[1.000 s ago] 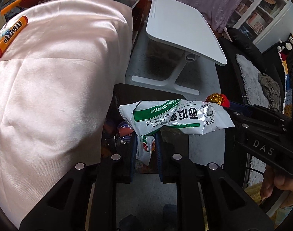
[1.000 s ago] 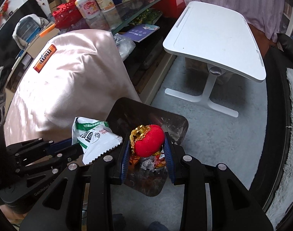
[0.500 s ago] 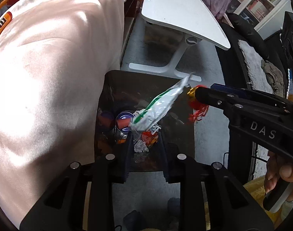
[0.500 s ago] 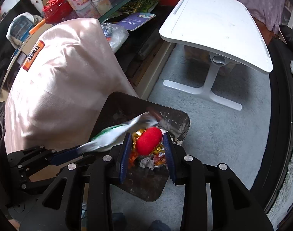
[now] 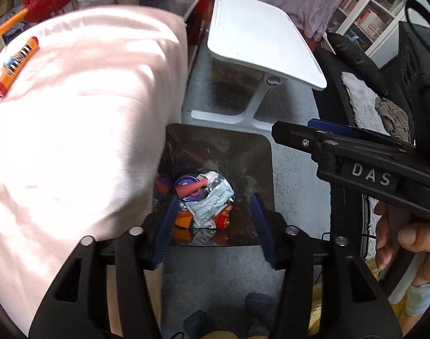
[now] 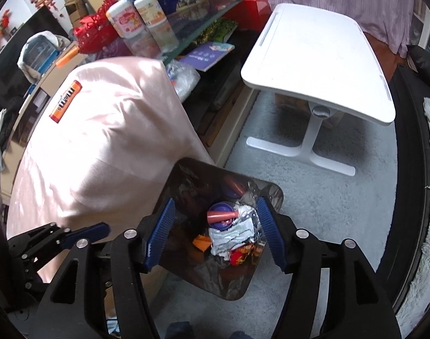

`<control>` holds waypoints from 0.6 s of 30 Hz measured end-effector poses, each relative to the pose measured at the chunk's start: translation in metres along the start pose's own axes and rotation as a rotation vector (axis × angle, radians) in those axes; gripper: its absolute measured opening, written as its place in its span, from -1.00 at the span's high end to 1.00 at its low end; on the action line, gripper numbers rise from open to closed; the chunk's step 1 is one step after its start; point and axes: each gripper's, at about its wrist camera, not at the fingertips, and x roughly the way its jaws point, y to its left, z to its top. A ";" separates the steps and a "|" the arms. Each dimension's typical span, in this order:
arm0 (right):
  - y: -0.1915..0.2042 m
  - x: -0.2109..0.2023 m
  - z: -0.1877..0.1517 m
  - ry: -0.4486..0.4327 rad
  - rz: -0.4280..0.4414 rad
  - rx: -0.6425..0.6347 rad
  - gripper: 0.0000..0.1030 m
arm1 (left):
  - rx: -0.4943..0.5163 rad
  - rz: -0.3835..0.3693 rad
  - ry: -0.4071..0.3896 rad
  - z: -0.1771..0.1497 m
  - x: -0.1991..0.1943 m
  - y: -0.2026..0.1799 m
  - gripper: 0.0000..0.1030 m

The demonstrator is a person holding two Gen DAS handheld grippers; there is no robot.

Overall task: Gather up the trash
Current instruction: 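Move both open tools back over the table toward the M&M's tube and blue bottle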

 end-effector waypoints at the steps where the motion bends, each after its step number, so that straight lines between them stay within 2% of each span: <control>1: 0.004 -0.004 0.002 -0.011 0.001 -0.004 -0.29 | 0.000 0.009 -0.015 0.000 -0.009 0.003 -0.16; 3: 0.013 -0.013 0.004 -0.037 -0.001 -0.019 -0.49 | -0.004 0.027 -0.047 -0.003 -0.029 0.009 -0.28; 6: 0.027 -0.025 0.006 -0.074 0.002 -0.051 -0.62 | -0.024 0.056 -0.098 -0.009 -0.063 0.025 -0.41; 11: 0.059 -0.044 0.009 -0.116 0.025 -0.115 -0.66 | -0.085 0.088 -0.182 -0.020 -0.119 0.057 -0.56; 15: 0.086 -0.058 0.016 -0.146 0.050 -0.157 -0.66 | -0.128 0.156 -0.229 -0.028 -0.156 0.084 -0.58; 18: 0.106 -0.070 0.024 -0.162 0.047 -0.180 -0.66 | -0.157 0.181 -0.260 -0.034 -0.177 0.104 -0.58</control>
